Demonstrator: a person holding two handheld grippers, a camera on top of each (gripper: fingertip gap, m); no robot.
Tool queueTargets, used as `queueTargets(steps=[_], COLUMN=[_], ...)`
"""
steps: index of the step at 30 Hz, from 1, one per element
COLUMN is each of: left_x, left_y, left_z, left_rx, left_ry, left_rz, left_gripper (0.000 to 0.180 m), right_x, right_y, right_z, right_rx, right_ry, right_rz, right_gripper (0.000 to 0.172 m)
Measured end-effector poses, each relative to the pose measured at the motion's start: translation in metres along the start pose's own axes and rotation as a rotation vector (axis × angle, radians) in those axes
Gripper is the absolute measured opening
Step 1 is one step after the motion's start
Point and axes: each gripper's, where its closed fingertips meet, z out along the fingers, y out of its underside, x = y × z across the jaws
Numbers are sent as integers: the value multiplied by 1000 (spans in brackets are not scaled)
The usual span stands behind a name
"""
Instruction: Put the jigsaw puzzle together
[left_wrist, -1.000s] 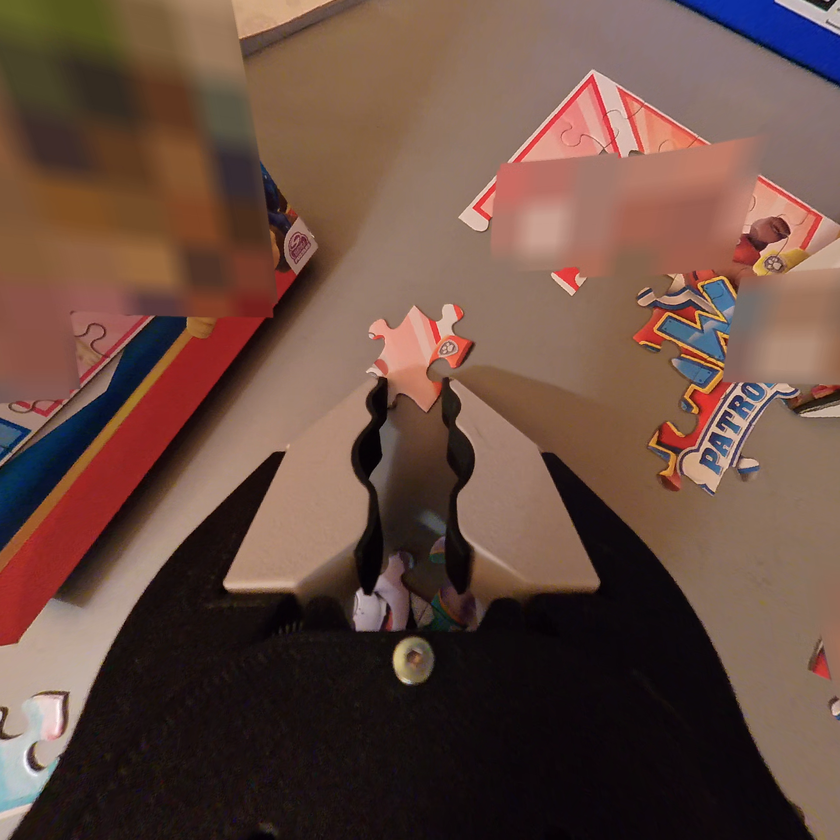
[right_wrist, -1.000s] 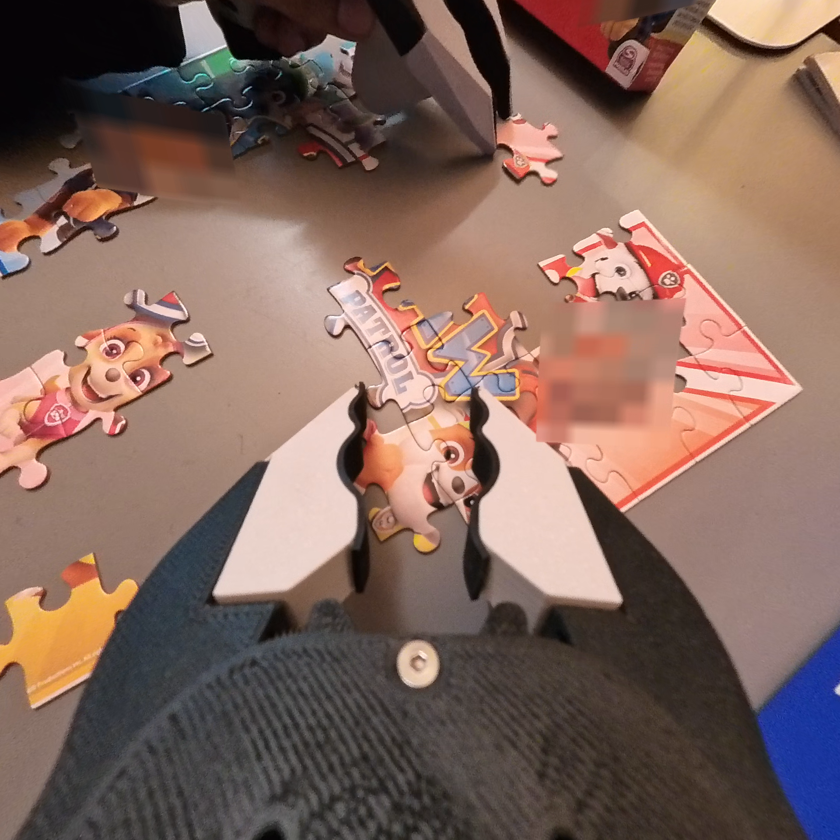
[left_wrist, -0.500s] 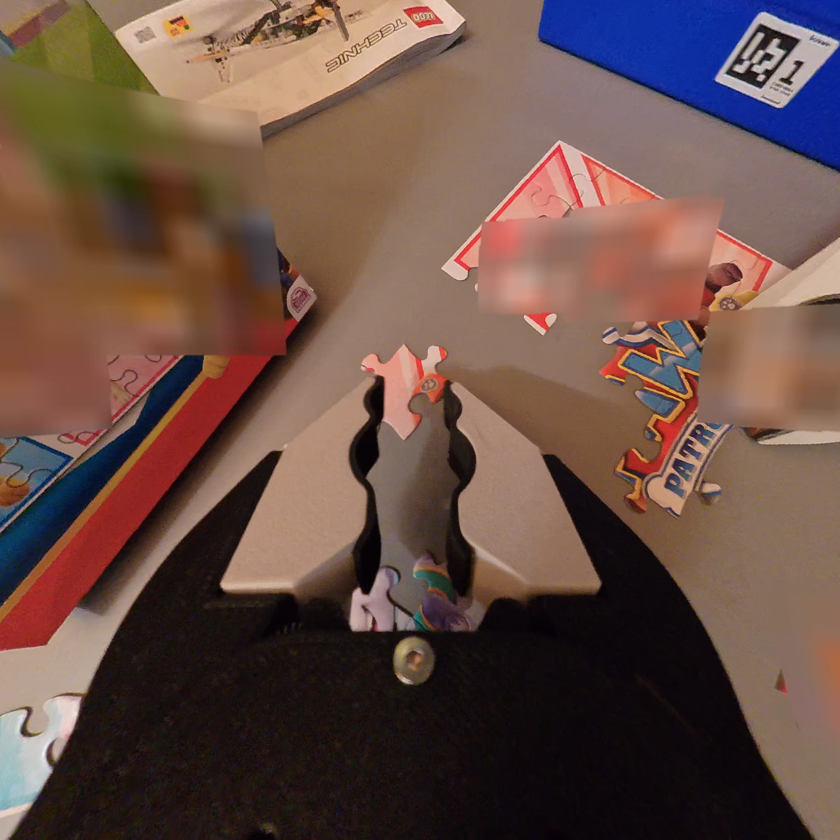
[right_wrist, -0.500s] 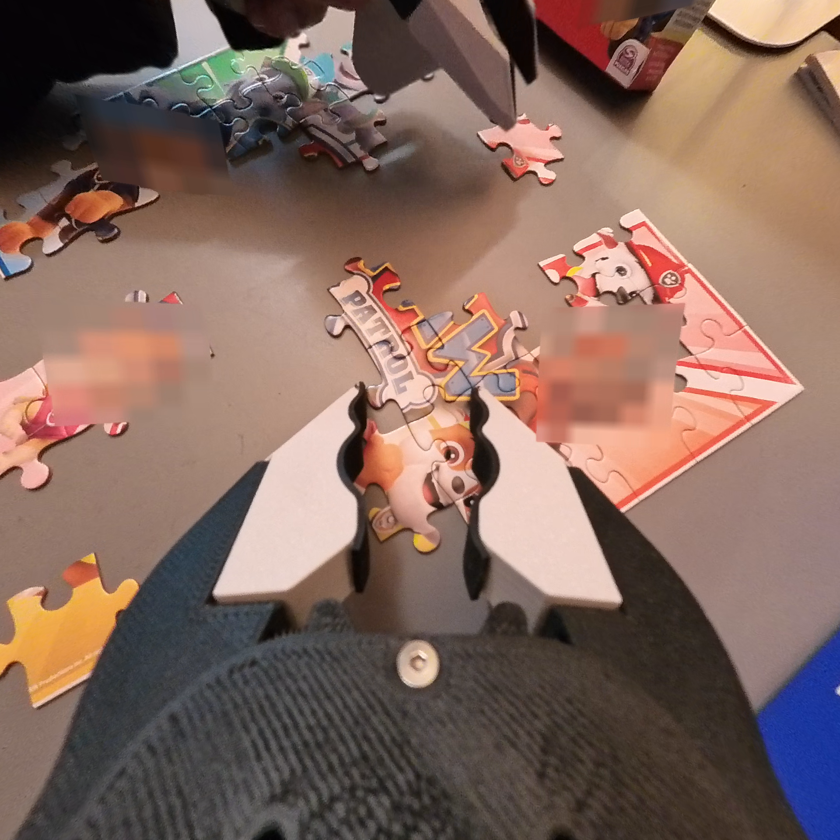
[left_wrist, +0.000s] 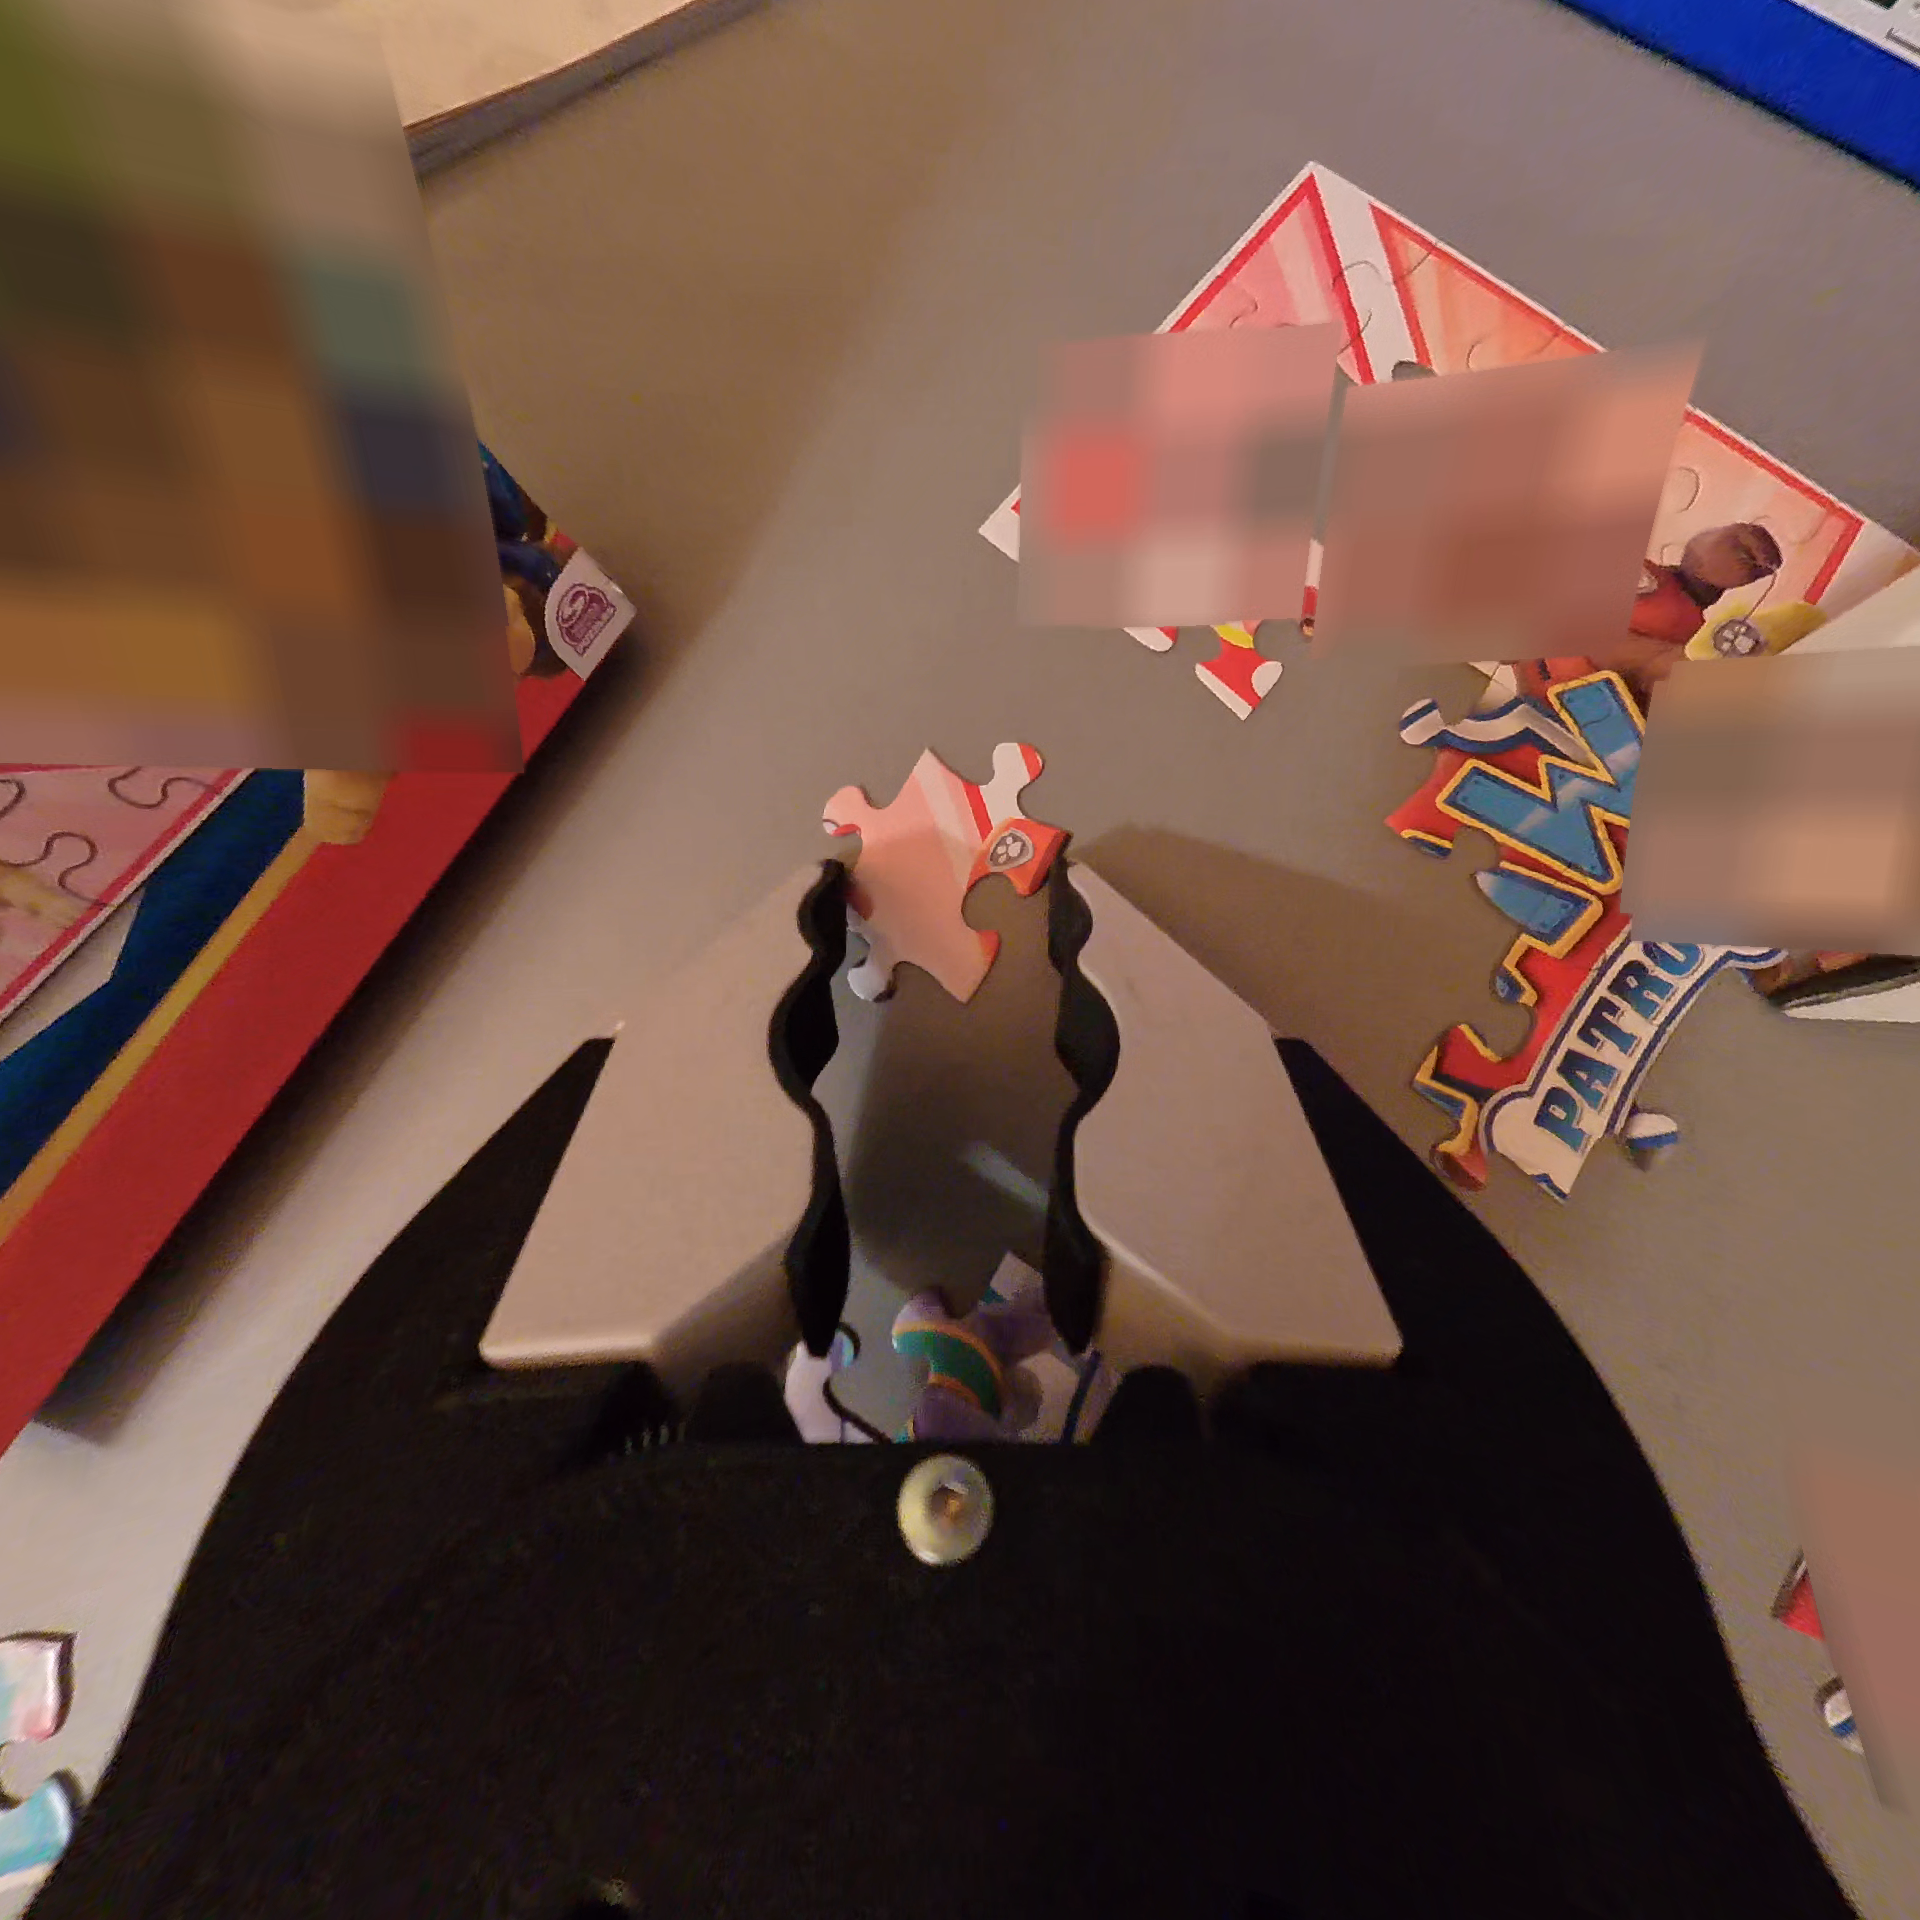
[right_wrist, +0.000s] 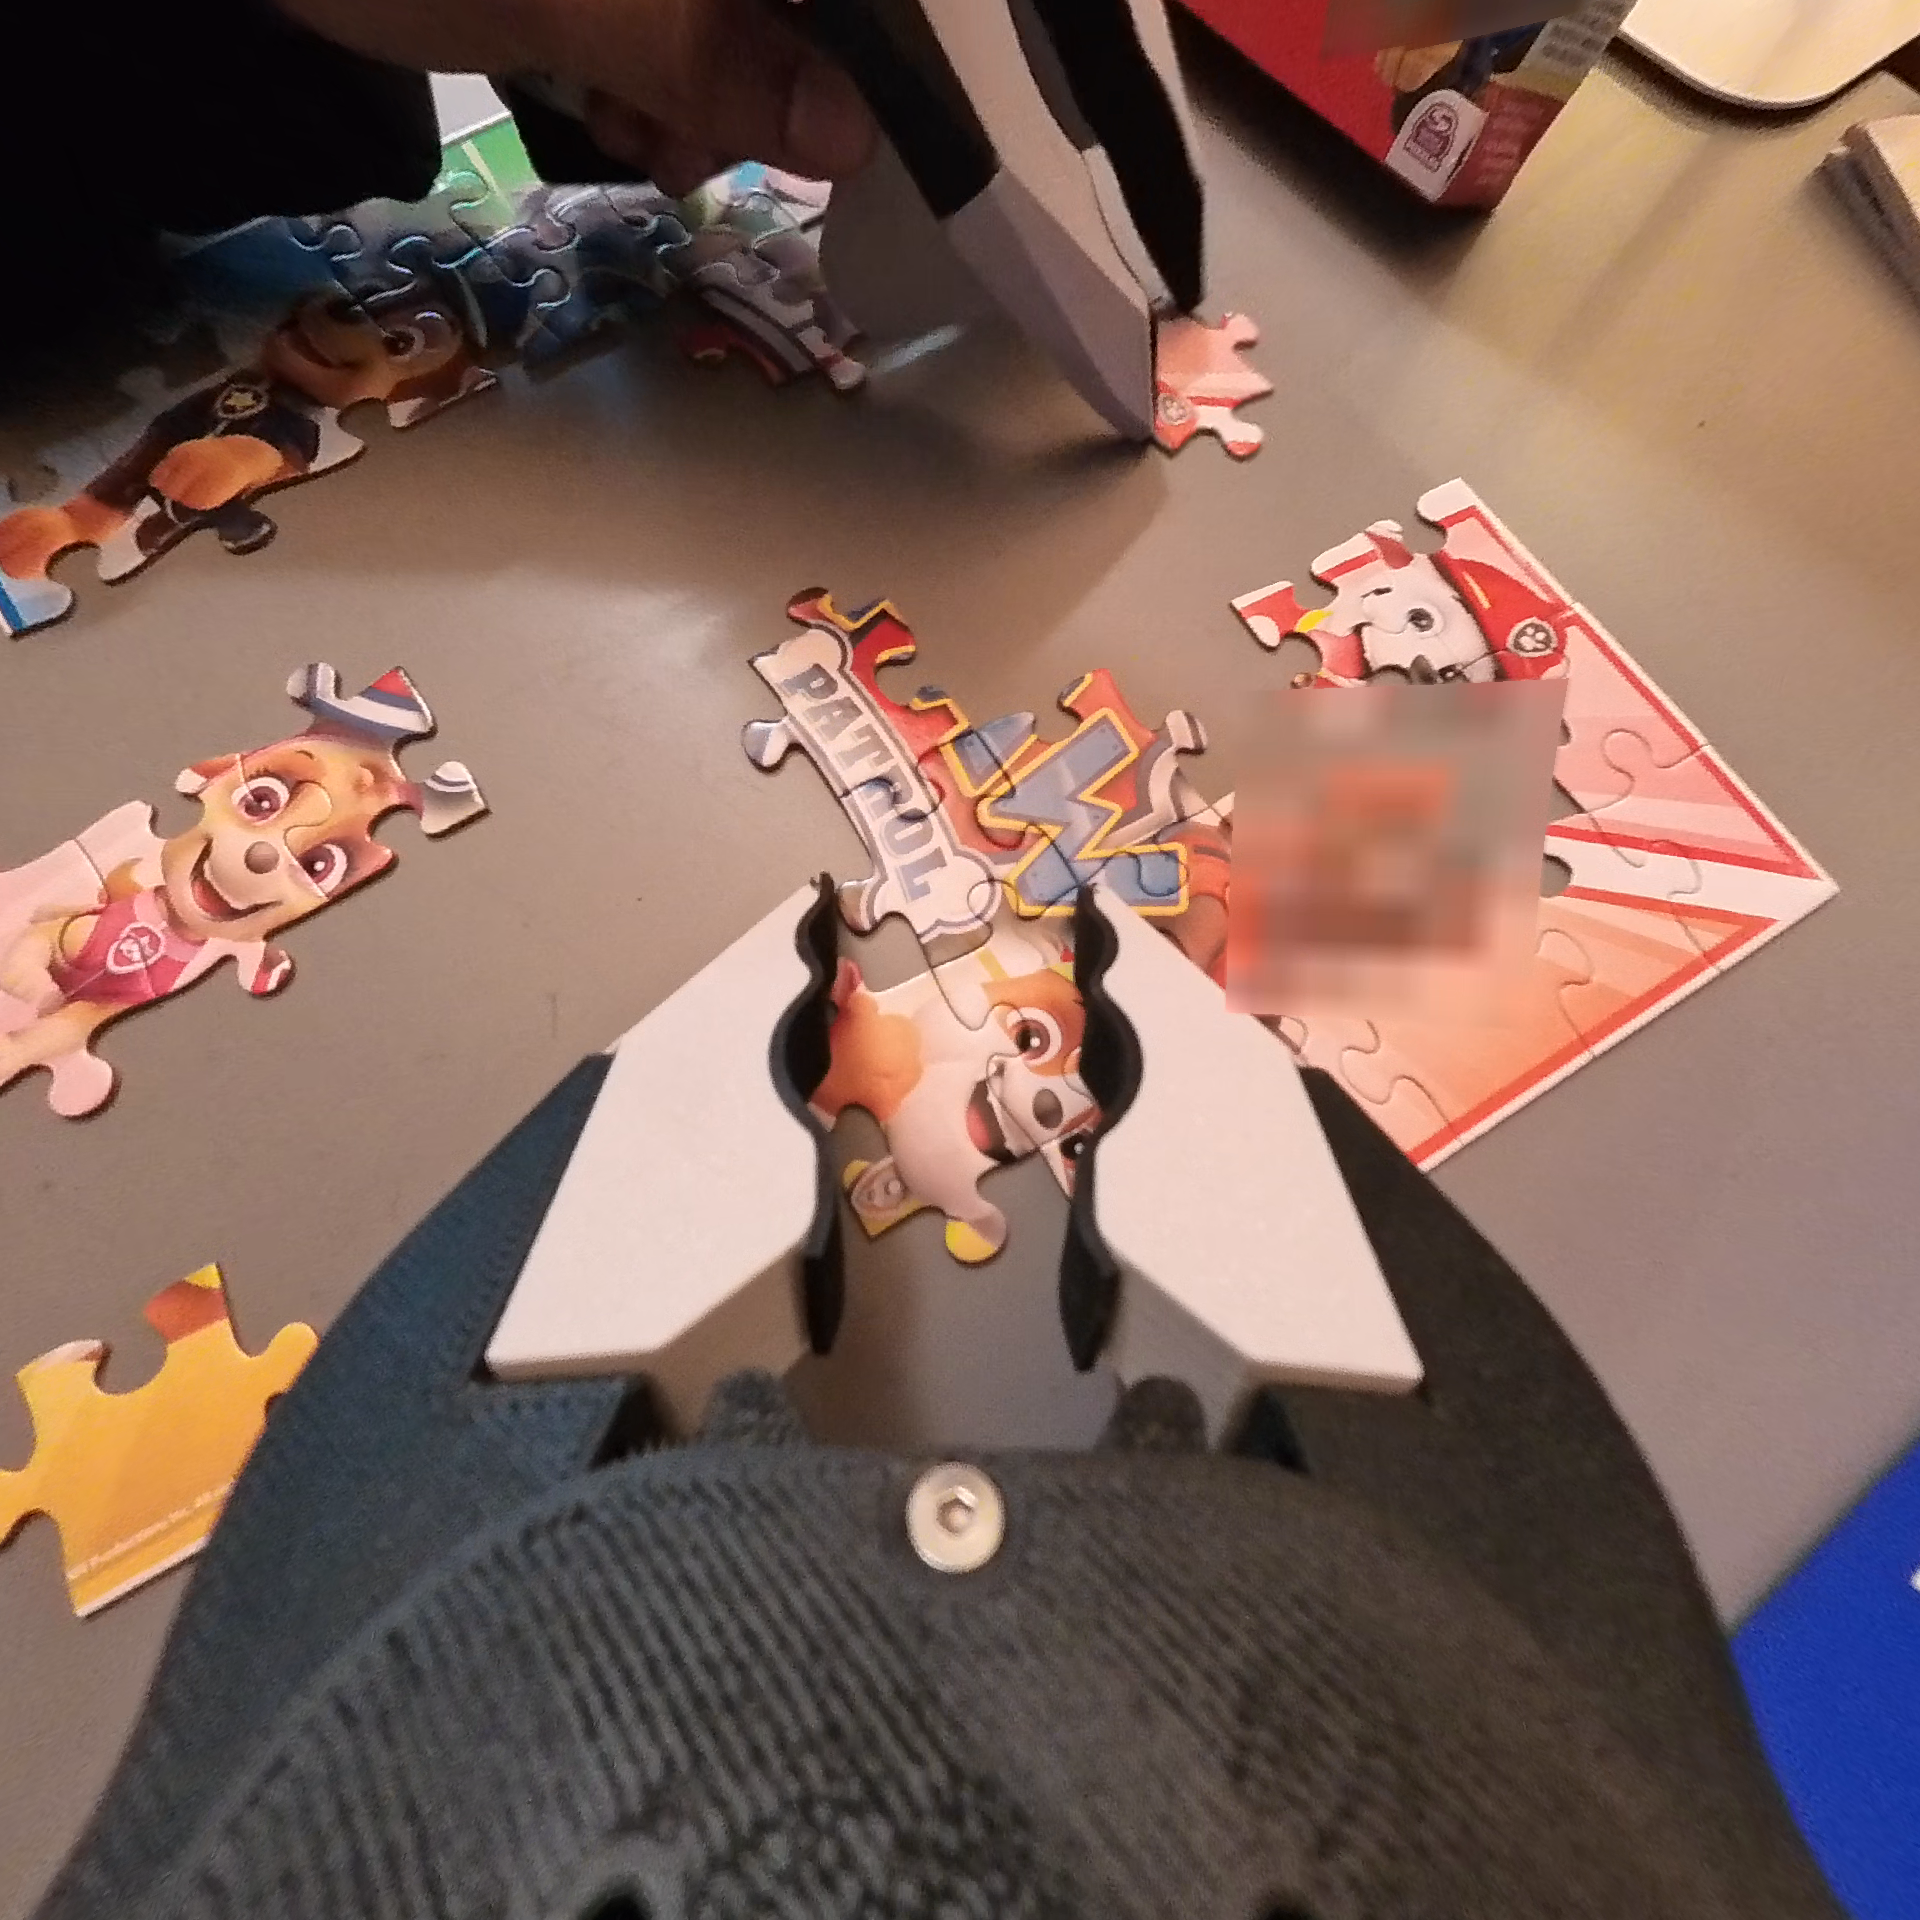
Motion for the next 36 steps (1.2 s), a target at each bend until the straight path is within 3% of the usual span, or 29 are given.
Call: queueTargets(steps=[4,5,6,7,15,19,36], left_x=[1,1,2,2,-4,1,4], left_y=[2,2,1,-1,-3,-5,-3], left_z=[-3,-3,-5,-6,-12,-8,-7], left_rx=[-2,2,11,25,51,63,27], left_ry=[6,8,13,15,17,96,31], left_rz=[3,2,4,3,-15,-77,-1], left_gripper=[34,31,15,15,25,30,18], right_x=[0,0,0,0,0,0,0], right_y=[0,0,0,0,0,0,0], right_z=[0,0,0,0,0,0,0], right_rx=[0,0,0,0,0,0,0], right_ry=[1,1,1,1,2,3,3], right_rz=[-1,-1,-1,-1,-1,-2,-3], right_gripper=[45,45,45,45,45,45,45])
